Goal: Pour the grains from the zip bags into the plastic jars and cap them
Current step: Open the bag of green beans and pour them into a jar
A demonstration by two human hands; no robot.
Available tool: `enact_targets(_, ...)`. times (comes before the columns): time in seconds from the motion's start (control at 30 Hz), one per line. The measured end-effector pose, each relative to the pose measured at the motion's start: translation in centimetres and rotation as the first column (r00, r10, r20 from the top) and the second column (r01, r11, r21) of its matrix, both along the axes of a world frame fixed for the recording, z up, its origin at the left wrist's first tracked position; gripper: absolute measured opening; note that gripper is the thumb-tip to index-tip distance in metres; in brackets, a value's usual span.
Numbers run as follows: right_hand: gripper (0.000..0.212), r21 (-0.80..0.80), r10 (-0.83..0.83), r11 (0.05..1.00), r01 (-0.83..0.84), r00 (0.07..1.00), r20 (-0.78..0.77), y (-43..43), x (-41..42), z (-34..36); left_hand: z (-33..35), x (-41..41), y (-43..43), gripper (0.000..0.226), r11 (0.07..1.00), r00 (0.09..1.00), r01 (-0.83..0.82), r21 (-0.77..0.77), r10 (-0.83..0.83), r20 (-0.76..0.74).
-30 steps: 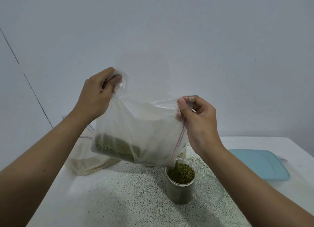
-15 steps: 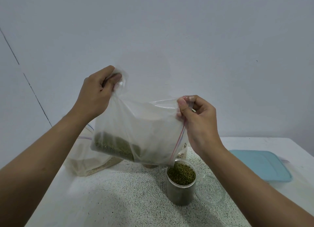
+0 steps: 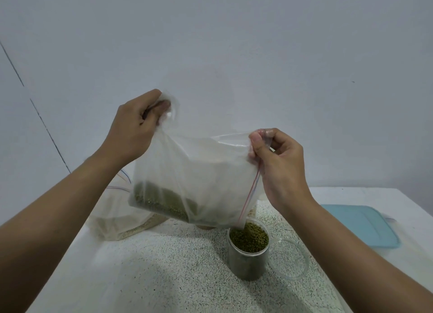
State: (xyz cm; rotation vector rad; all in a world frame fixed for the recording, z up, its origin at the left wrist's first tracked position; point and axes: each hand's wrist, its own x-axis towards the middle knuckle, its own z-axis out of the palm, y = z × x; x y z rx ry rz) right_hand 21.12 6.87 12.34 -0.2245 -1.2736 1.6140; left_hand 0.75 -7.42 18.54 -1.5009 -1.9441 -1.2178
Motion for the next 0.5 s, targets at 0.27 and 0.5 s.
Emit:
enact_targets(0.27, 0.009, 0.006, -0.033, 0.999, 0.033, 0.999, 0.003, 0.26, 0.33, 0.03, 0.06, 0.85, 0.20, 0.032, 1.000, 1.000, 0.018, -0.013, -0.018, -0.018)
enact_targets(0.5, 0.019, -0.010, -0.030, 0.999, 0.030, 0.999, -0.013, 0.01, 0.53, 0.08, -0.16, 0.92, 0.10, 0.033, 0.999, 0.999, 0.033, 0.003, -0.033, 0.012)
